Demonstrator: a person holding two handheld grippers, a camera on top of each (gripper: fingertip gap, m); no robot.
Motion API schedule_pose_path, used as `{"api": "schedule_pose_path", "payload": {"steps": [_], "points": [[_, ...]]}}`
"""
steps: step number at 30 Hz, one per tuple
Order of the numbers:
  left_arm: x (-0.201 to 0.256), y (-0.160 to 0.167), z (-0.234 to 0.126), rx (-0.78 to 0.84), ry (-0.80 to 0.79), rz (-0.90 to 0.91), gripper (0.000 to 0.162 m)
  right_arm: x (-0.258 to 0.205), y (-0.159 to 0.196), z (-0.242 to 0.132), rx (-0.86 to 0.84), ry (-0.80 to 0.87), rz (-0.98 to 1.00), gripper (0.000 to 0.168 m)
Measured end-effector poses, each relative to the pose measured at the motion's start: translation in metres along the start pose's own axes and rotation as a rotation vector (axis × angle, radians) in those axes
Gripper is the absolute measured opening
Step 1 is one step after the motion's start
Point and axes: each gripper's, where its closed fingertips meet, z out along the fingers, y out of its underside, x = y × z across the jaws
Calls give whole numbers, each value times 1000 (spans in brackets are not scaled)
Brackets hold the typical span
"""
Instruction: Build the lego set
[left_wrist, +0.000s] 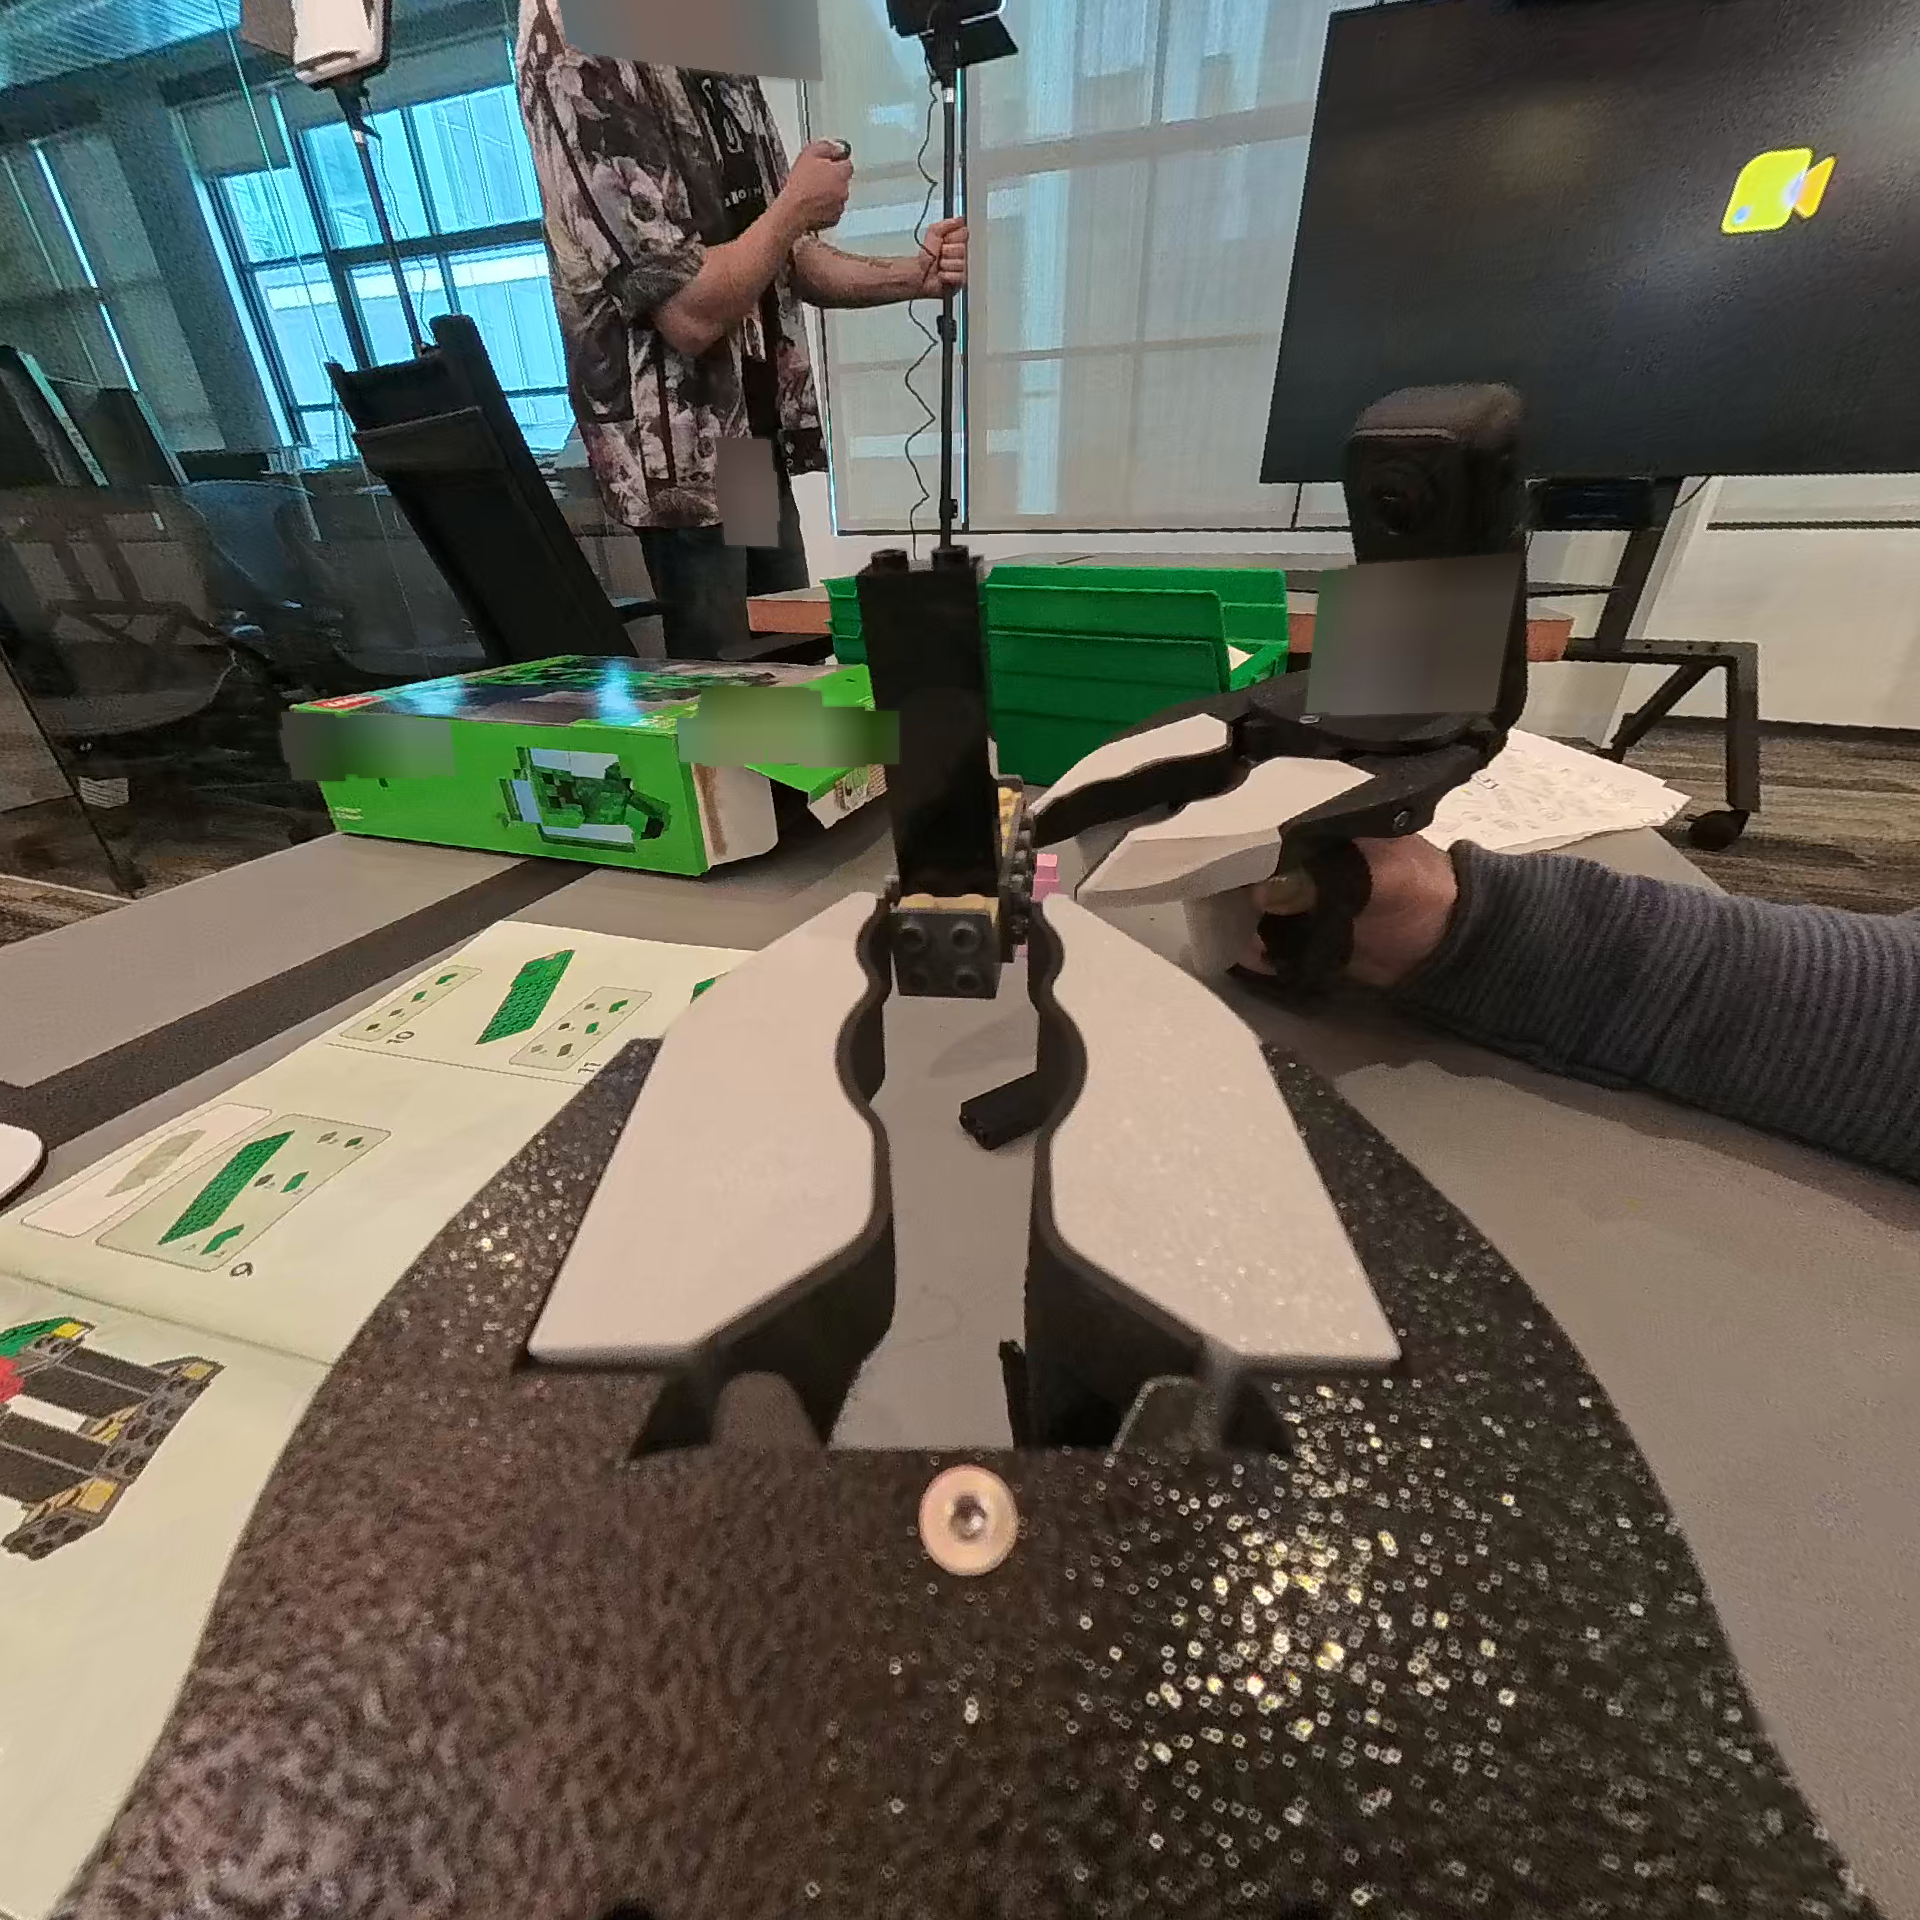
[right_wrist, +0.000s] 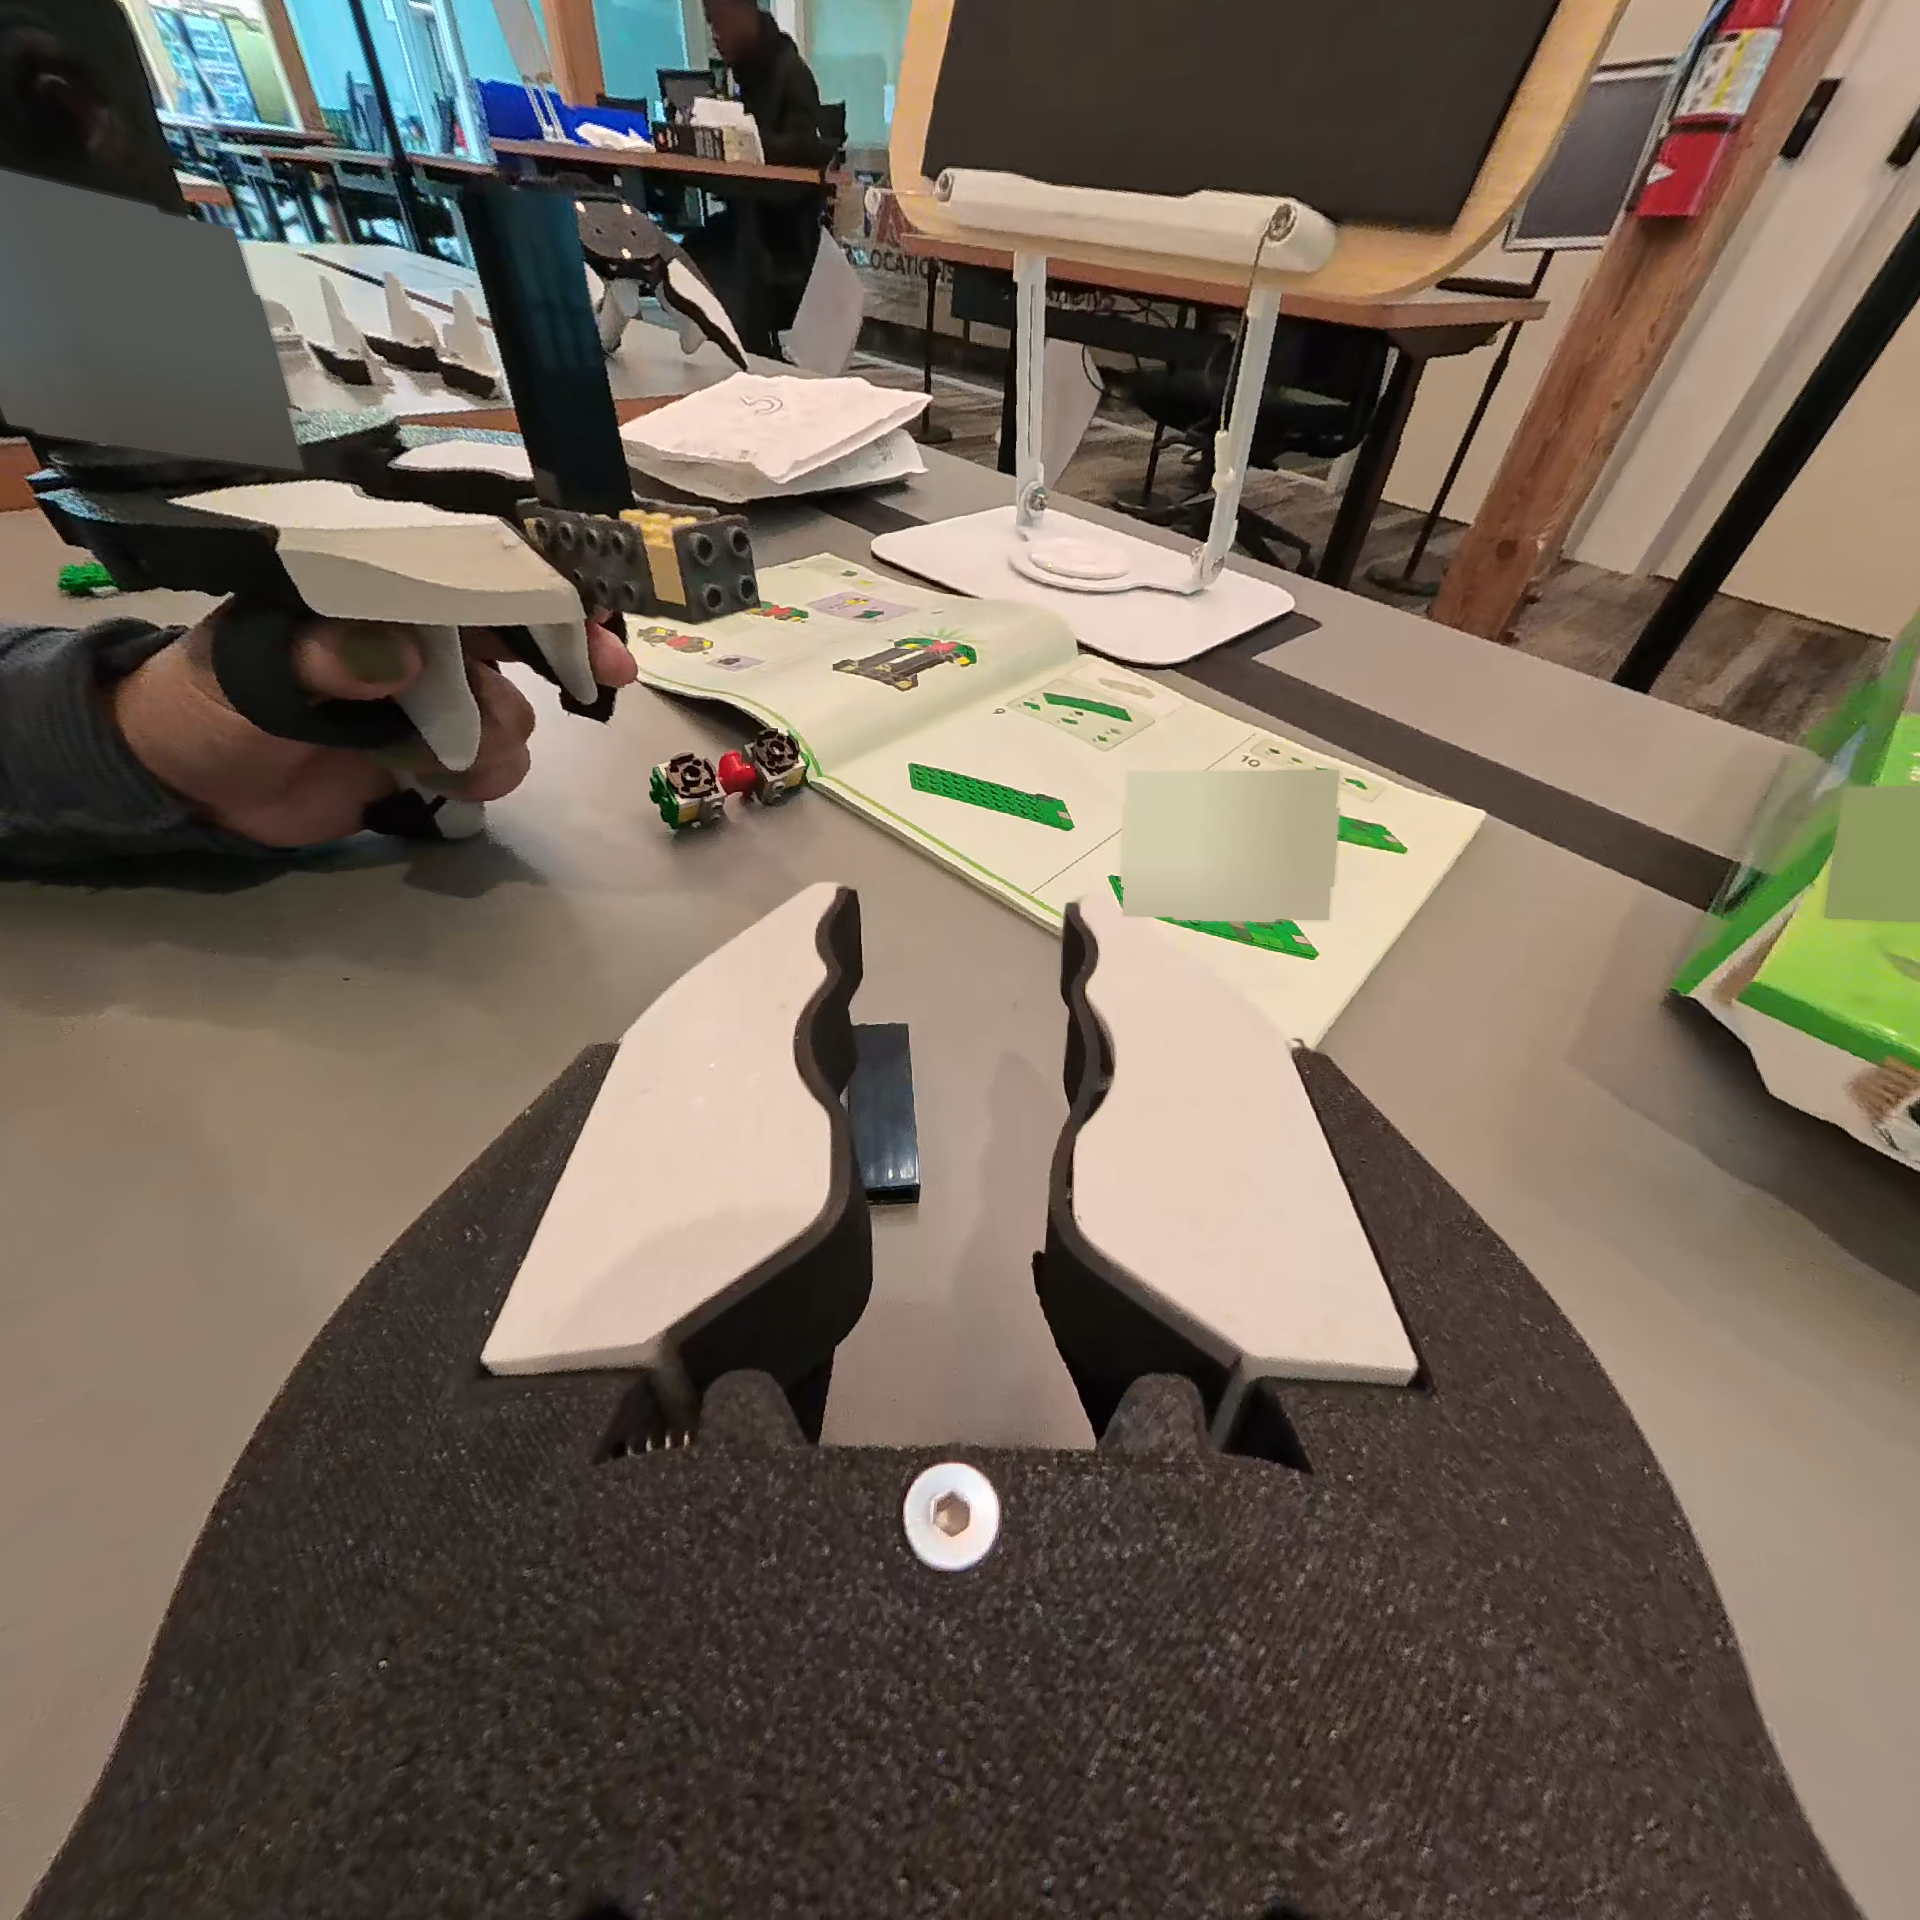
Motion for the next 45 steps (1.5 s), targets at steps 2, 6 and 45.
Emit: {"api": "schedule_pose_path", "payload": {"steps": [2,6,45], "points": [[-1,-1,-1,8,-3,-1,24,1,1,0,-4,8,0,37],[-1,-2,-3,17,-15,7,24,5,-2,-1,15,54,-8,41],[16,0,-10,-6,0,39,24,-14,-5,34,-77,202,-35,0]]}}
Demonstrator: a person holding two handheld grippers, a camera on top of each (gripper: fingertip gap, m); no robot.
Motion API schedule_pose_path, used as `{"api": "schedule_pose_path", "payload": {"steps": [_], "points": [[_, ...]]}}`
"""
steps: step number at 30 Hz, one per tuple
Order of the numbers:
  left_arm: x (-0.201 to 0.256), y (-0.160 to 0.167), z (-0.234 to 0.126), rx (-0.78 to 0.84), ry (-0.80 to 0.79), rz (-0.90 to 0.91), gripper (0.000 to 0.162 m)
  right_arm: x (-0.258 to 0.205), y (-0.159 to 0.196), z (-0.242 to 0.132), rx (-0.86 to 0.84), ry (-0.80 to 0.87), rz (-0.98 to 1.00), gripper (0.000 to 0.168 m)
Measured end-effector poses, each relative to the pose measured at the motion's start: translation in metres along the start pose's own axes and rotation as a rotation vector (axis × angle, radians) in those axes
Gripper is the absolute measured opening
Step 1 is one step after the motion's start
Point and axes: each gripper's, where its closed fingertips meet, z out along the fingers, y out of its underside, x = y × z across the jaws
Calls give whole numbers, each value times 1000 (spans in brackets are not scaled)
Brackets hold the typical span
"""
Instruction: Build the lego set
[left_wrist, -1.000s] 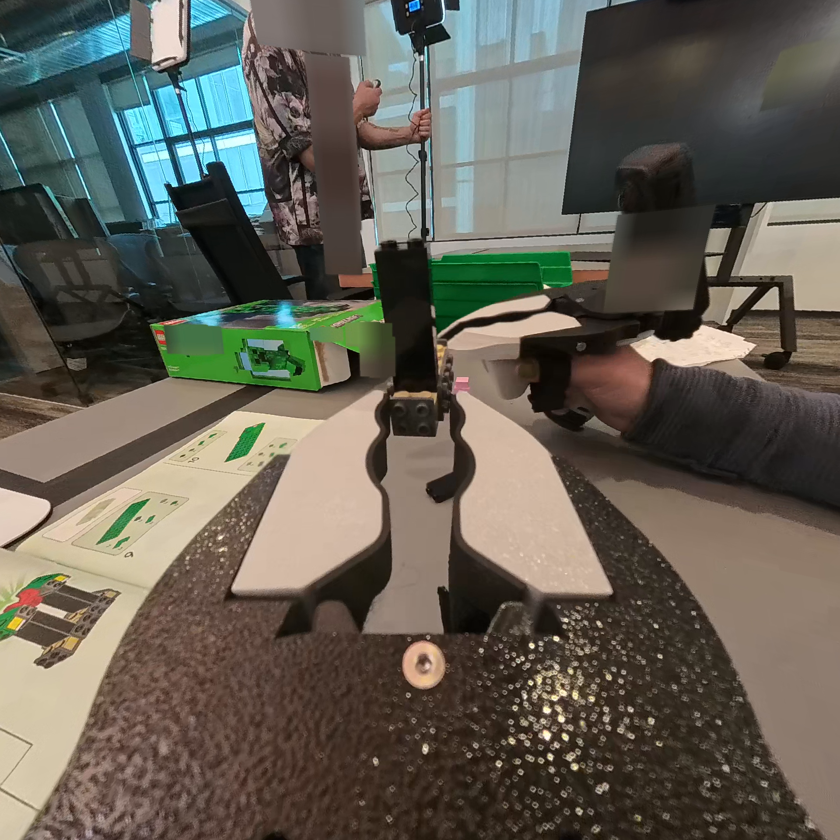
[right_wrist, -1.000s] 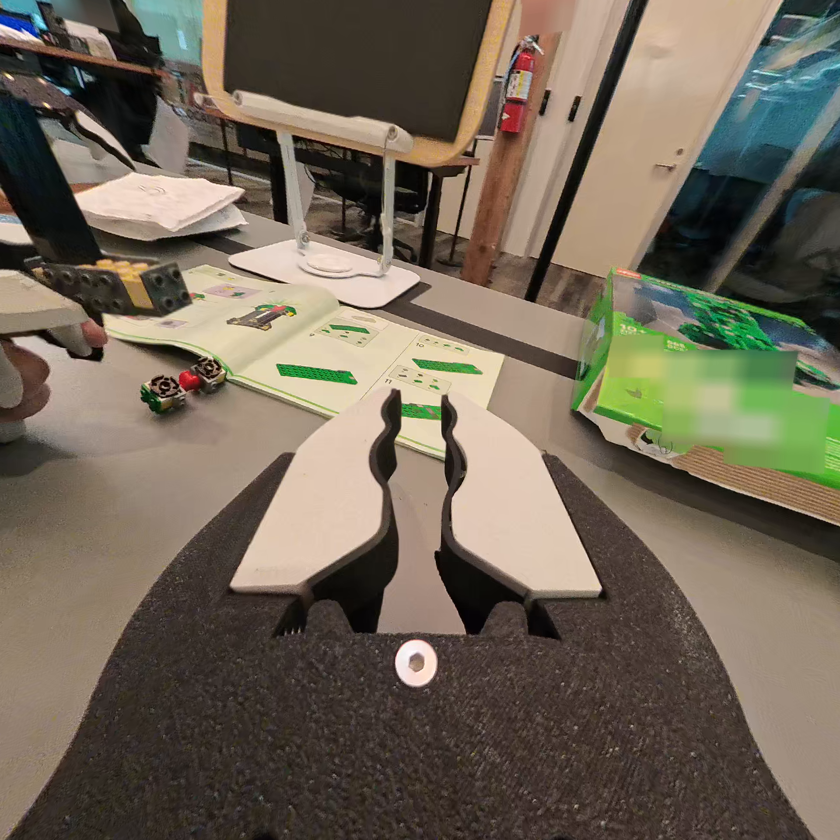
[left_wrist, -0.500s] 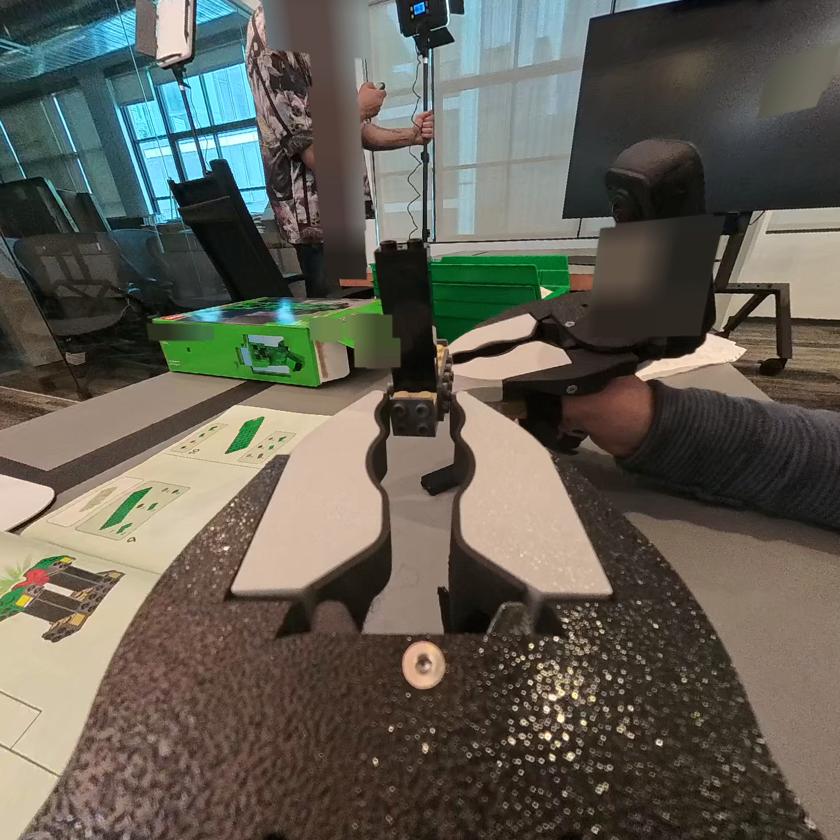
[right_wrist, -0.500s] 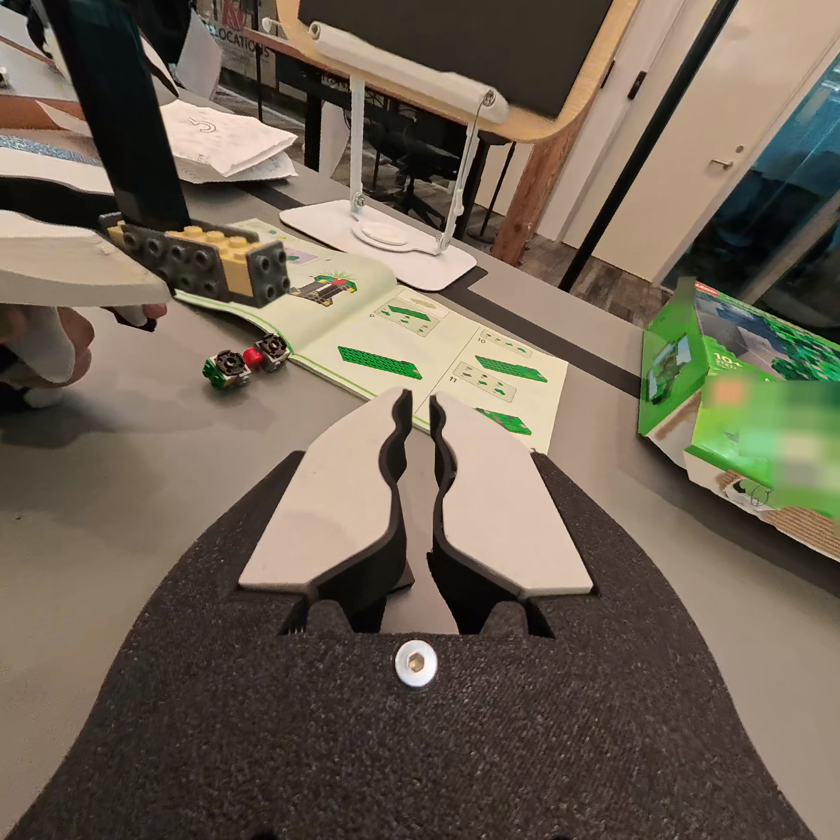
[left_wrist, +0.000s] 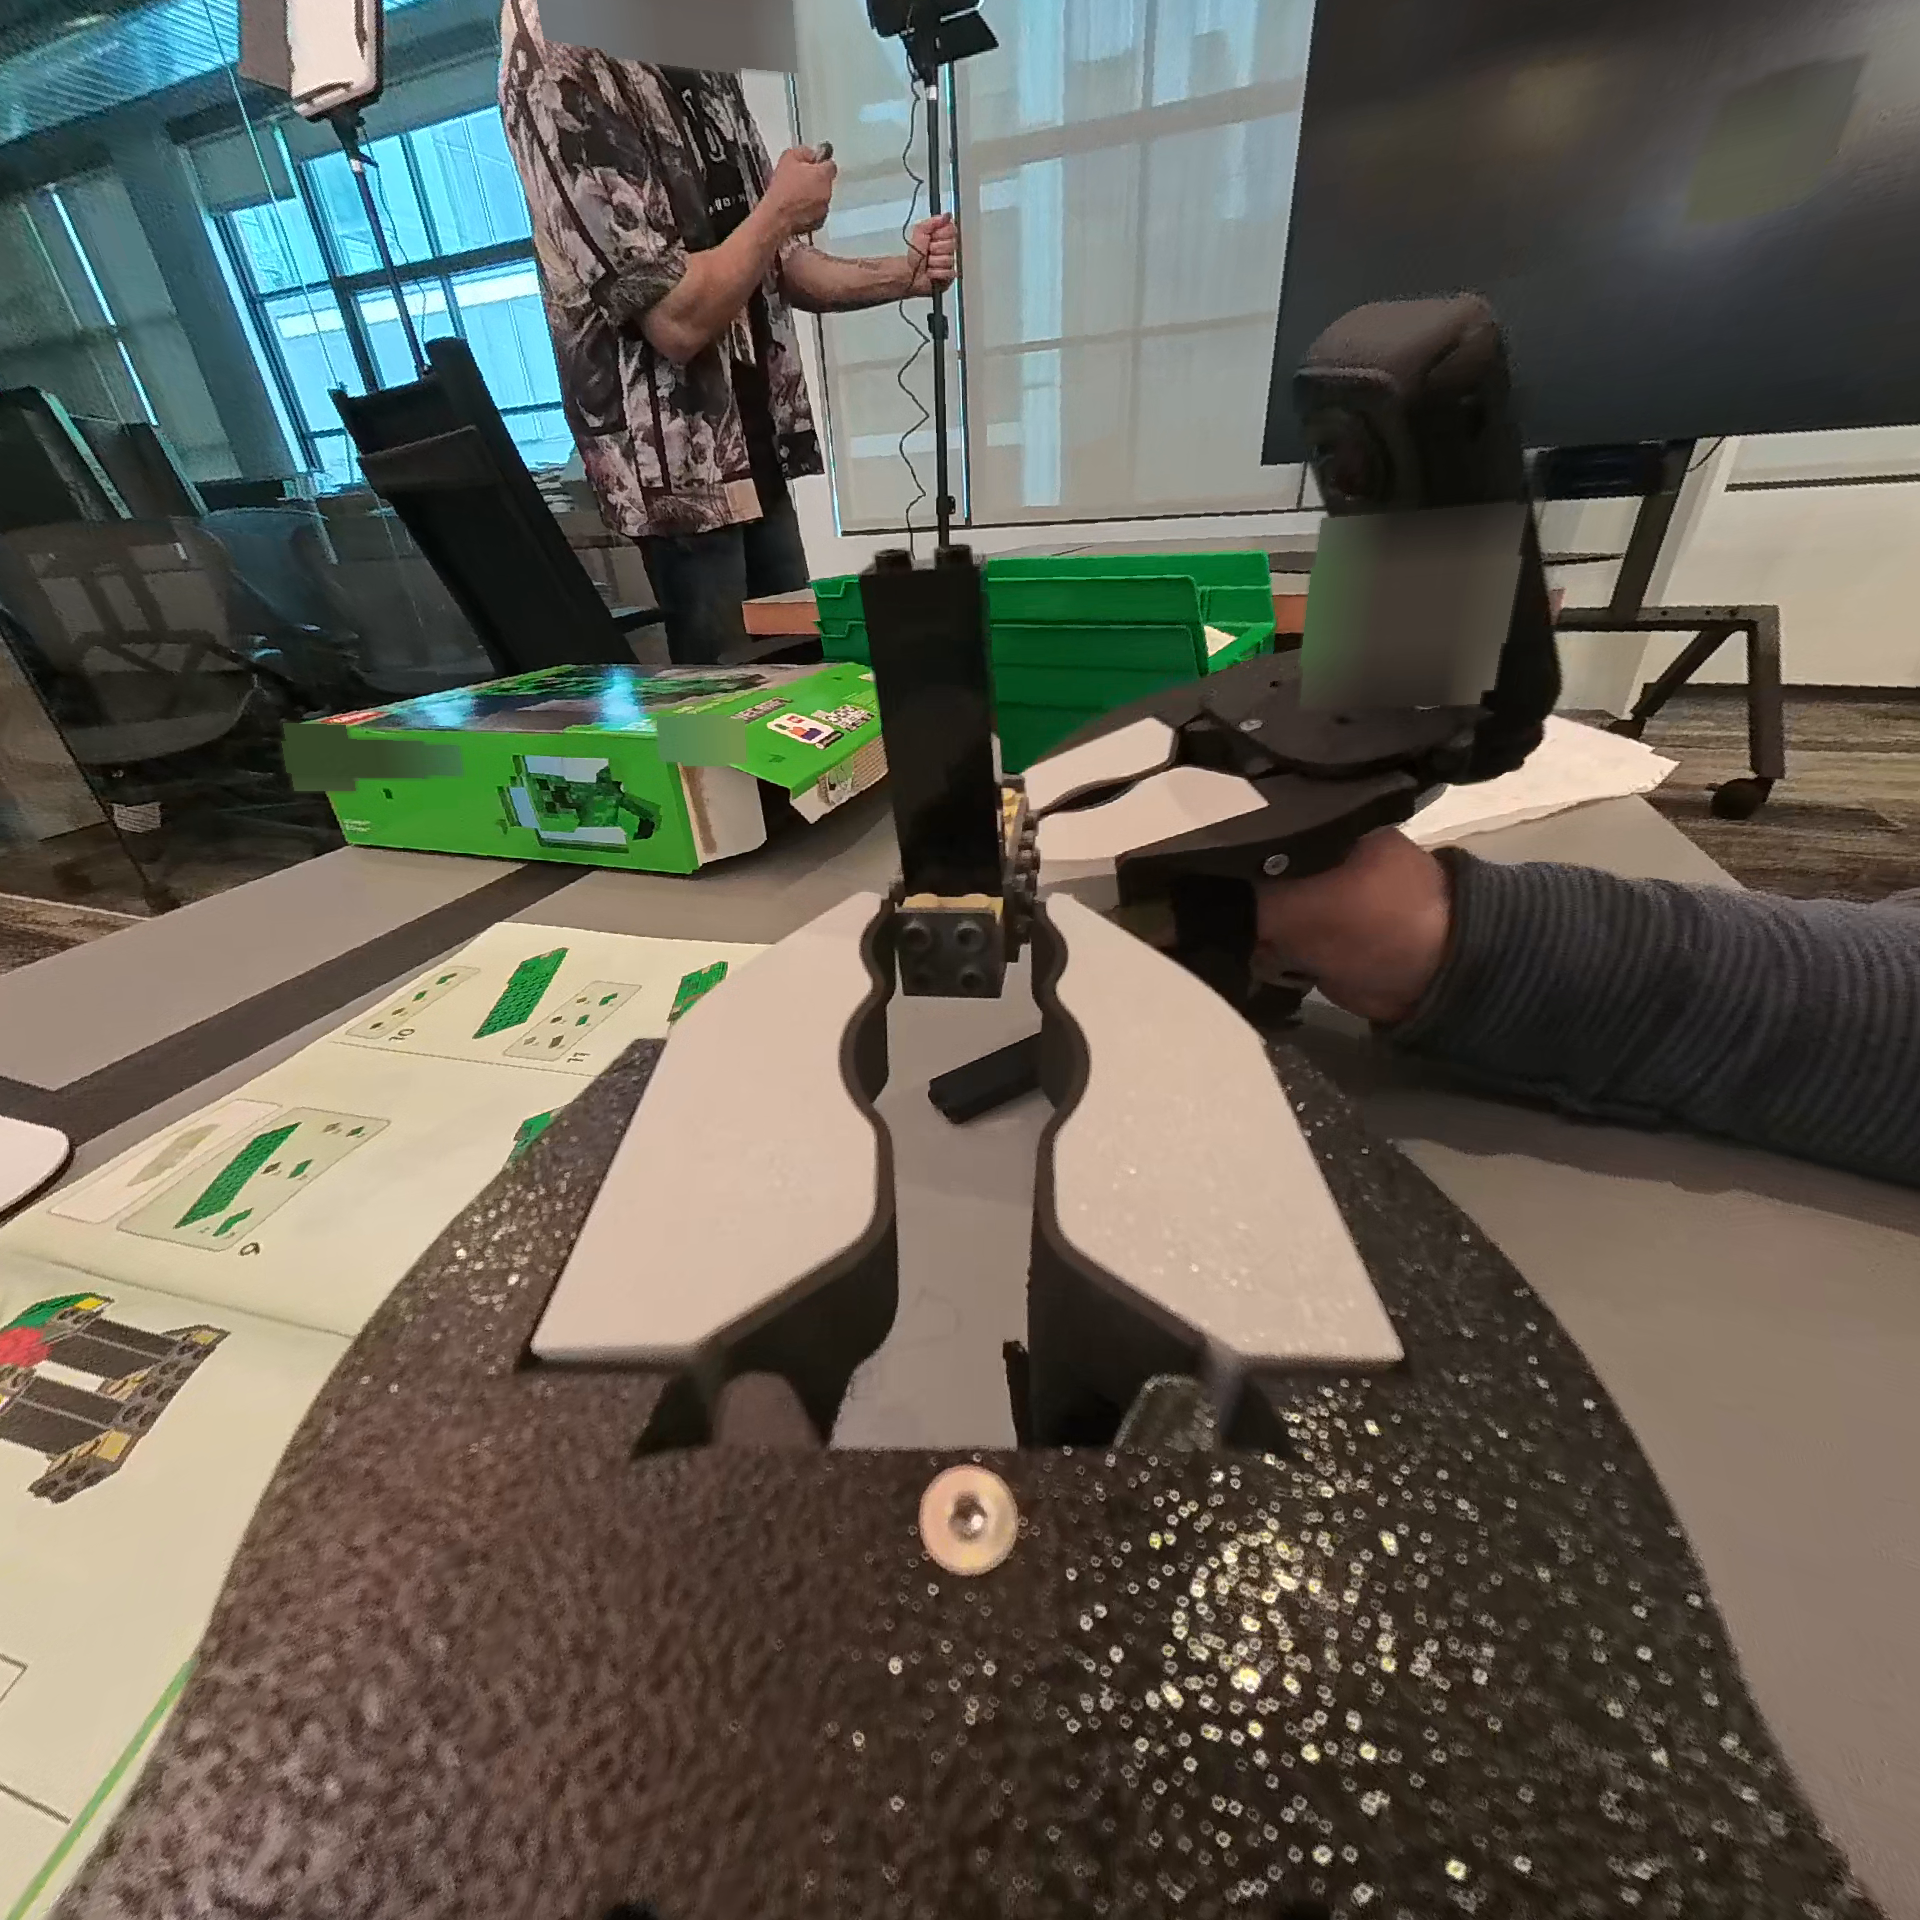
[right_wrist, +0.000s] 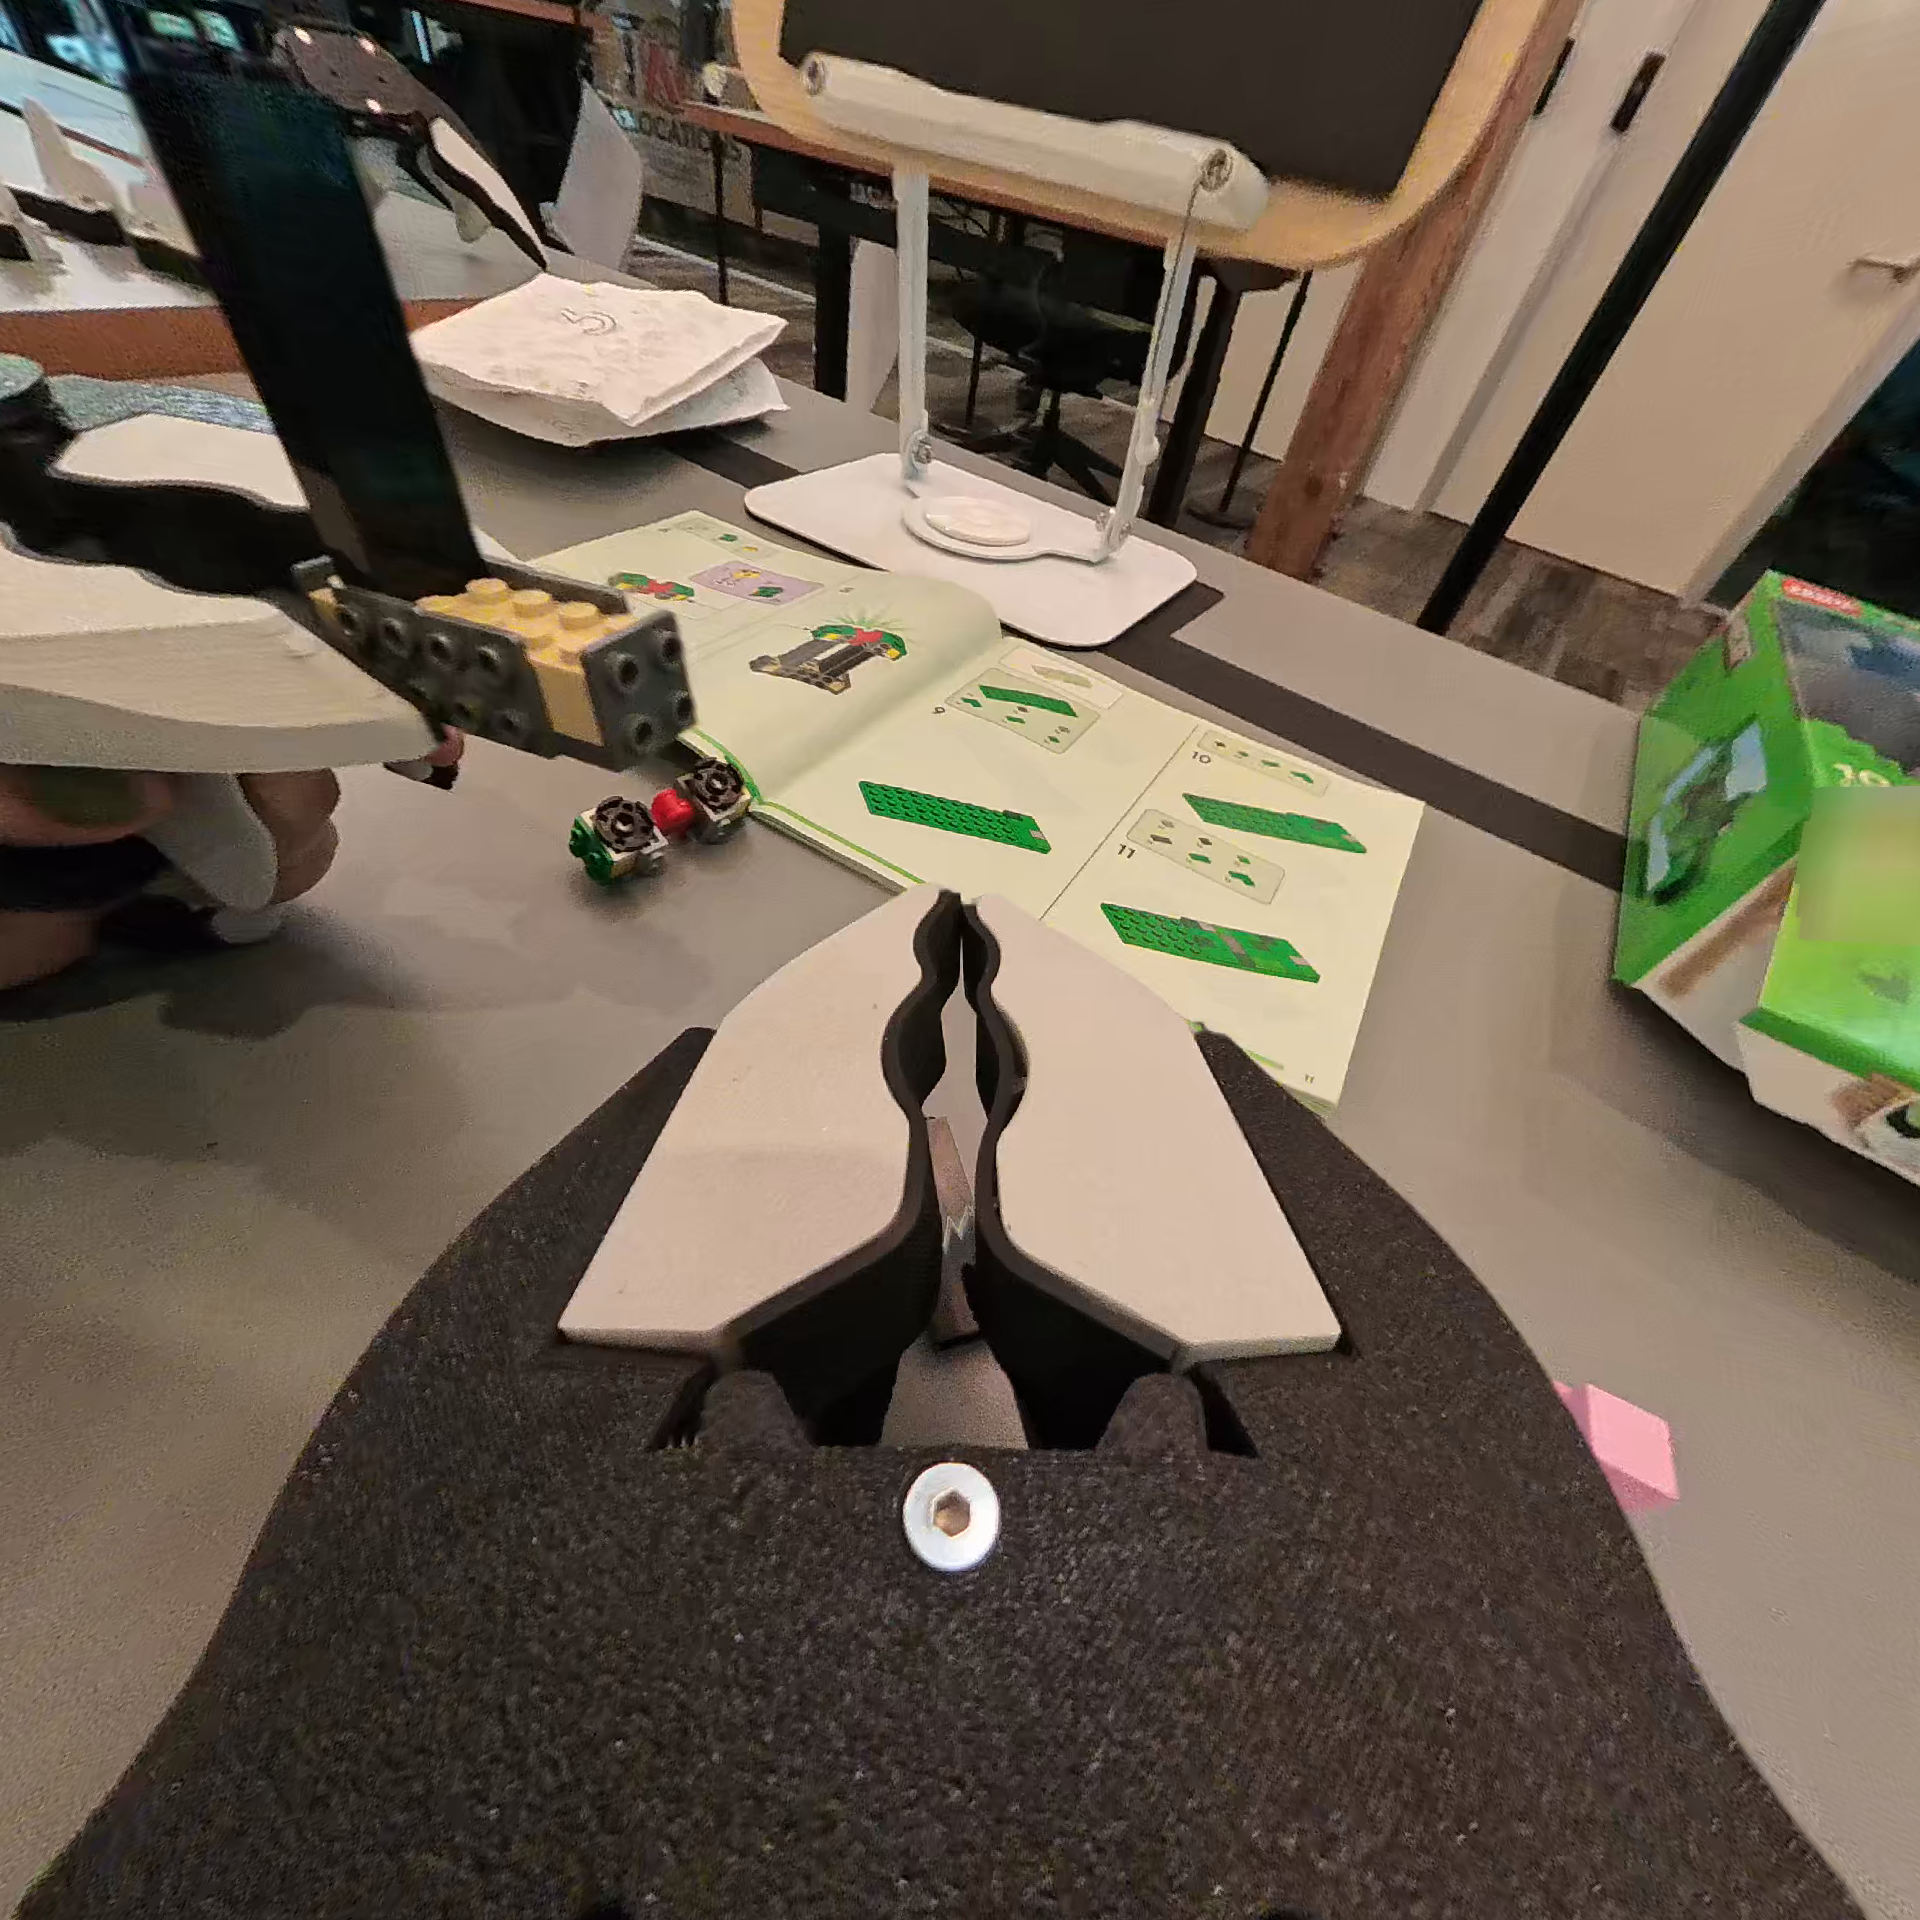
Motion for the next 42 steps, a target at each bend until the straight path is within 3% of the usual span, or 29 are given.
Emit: {"api": "schedule_pose_path", "payload": {"steps": [7,21,35,42], "points": [[-1,-1,-1,8,8,-18,24,7,7,5,-33,50,39,0],[5,0,1,1,24,21,24,-9,23,16,-167,23,-104,0],[5,0,1,1,21,20,24,-4,19,14,-141,31,-54,0],[5,0,1,-1,25,21,24,23,22,2,-150,174,-12,0]]}}
